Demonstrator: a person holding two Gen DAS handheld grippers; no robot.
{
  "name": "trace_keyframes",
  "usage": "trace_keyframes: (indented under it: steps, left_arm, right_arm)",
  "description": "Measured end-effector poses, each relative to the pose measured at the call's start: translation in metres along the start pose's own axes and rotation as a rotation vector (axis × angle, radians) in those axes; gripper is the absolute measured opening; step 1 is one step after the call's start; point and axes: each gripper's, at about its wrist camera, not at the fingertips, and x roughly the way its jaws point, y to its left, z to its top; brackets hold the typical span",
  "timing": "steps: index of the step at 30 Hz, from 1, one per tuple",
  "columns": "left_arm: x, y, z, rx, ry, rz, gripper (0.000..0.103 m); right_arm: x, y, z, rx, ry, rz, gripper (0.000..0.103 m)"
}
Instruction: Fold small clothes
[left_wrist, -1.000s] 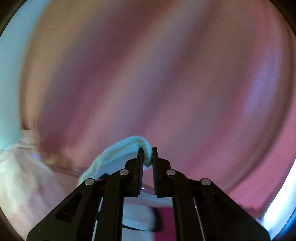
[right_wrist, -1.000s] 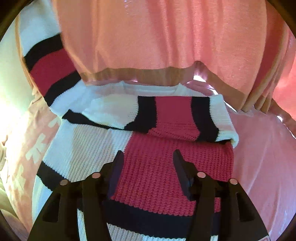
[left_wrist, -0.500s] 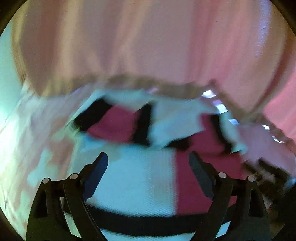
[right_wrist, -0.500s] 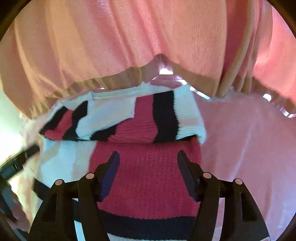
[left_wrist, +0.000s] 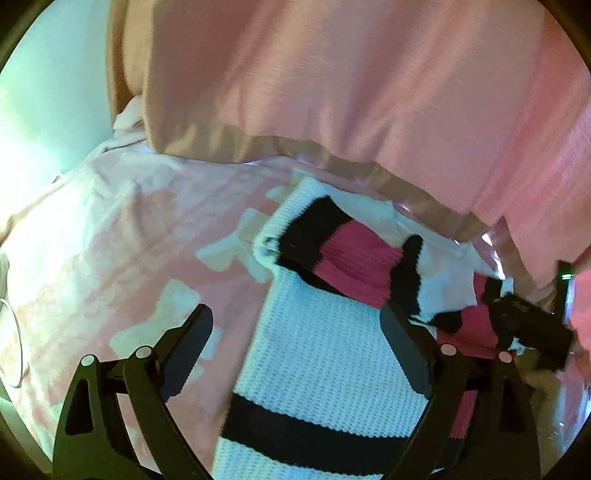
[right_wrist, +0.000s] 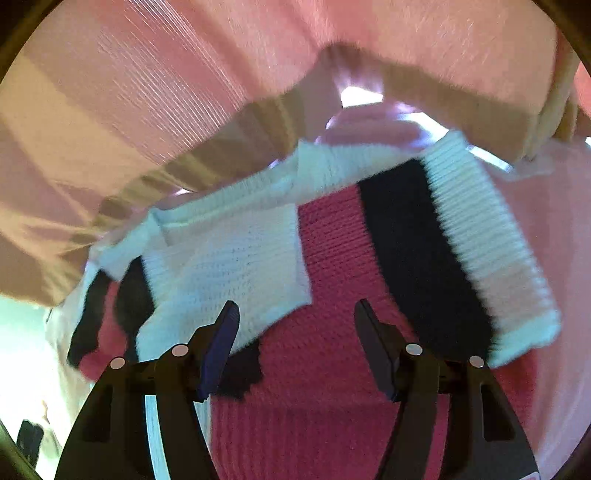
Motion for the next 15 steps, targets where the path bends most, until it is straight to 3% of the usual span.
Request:
trace_keyframes:
  steps: [2,5,11,13,15]
  left_arm:
    - [0.001,0.009,0.003,-0.013,-0.003,0.006,0.090]
    - [0.004,0.020,0.009,-0.019,-0.003,0.020,0.090]
    - [0.006,0.022,0.010,-0.051,0.019,-0.029,0.090]
    - [0.005,0.016,0.007,-0.037,0.023,-0.040,0.090]
    - [0.003,0.009,0.004,-0.023,0.029,-0.056,0.090]
  right_arm:
    - [0.010,0.009,-0.001,0.002,0.022,0.004,0.006]
    - [-0.020,0.041,0.007,-0.066,-0.072,0.028,0.005]
    - [-0.185,0.123,0.040,-0.306,-0.411,0.137,0.004]
    - [-0.232,0.131,0.047,-0.354,-0.505,0.126,0.004]
    - [-0.263,0.123,0.048,-0.400,-0.580,0.058,0.004]
